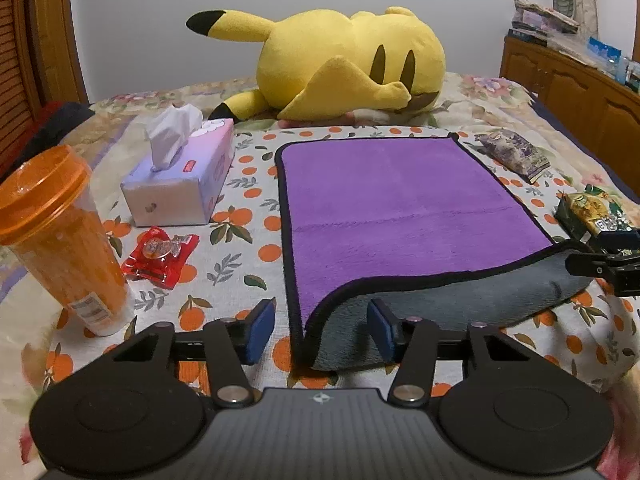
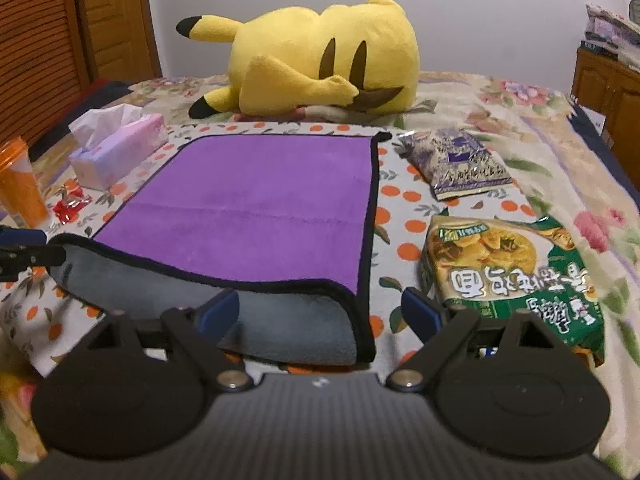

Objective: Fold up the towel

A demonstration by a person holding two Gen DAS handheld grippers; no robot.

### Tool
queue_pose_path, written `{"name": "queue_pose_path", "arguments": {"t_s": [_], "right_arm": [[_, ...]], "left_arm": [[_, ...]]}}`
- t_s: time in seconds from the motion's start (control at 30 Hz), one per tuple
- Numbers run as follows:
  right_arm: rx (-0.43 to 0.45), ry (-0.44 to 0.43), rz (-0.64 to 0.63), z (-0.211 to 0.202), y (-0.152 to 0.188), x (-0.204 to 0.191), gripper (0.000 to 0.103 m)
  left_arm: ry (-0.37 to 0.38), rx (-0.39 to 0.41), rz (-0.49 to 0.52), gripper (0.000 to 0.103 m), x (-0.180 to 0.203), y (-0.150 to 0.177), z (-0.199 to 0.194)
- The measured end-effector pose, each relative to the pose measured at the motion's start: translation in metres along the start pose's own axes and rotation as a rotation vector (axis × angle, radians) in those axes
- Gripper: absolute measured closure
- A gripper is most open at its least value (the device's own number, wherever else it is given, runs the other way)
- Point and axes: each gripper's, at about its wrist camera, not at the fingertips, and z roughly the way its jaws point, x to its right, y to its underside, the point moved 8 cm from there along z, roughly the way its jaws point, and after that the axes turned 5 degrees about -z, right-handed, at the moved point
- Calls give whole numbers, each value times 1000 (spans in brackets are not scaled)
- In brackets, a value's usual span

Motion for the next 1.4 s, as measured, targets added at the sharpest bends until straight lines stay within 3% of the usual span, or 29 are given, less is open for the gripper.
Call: {"name": "queue_pose_path", "arguments": {"t_s": [0.33, 0.53, 0.67, 0.83, 0.97, 1.07, 1.17, 1.4], "right_arm": [[-55, -63, 26, 12, 6, 1, 26], [-88, -89, 31, 17, 10, -1, 34], [-93, -89, 25, 17, 11, 0, 43], [-90, -80, 21, 16, 10, 5, 56], [-89, -67, 7, 17, 10, 7, 78], [-87, -56, -16, 17, 10, 7, 82], [-81, -56, -32, 17, 9, 6, 94], [-52, -55, -57, 14, 5, 5, 98]], "left_arm": [[43, -24, -33, 70, 0, -1, 7], [41, -41, -41, 73, 1, 2, 9], [49, -58, -57, 75, 1, 4, 12], [43, -60, -40, 86, 2, 6, 11], [50, -62, -34, 90, 4, 7, 11], [47, -55, -23, 92, 5, 7, 10], [49, -50, -20, 92, 6, 7, 9], [68, -24, -23, 96, 9, 2, 2]]}}
